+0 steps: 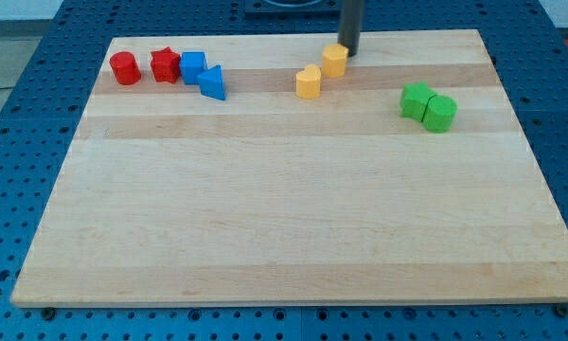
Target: Drag the yellow blocks towards bottom left
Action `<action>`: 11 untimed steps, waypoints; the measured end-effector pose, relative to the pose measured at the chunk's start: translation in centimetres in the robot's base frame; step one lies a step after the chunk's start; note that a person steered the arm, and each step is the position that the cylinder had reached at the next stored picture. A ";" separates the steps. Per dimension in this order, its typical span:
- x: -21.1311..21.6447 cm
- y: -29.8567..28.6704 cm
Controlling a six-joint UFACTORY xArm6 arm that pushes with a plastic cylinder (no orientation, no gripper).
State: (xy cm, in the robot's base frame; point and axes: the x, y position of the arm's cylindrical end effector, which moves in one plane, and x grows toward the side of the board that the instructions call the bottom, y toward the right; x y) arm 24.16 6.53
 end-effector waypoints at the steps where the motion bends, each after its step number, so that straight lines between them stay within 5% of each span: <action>1: 1.2 -2.1; 6: 4.0 -5.0; 8: -2.4 -12.2; 11: -0.3 -20.6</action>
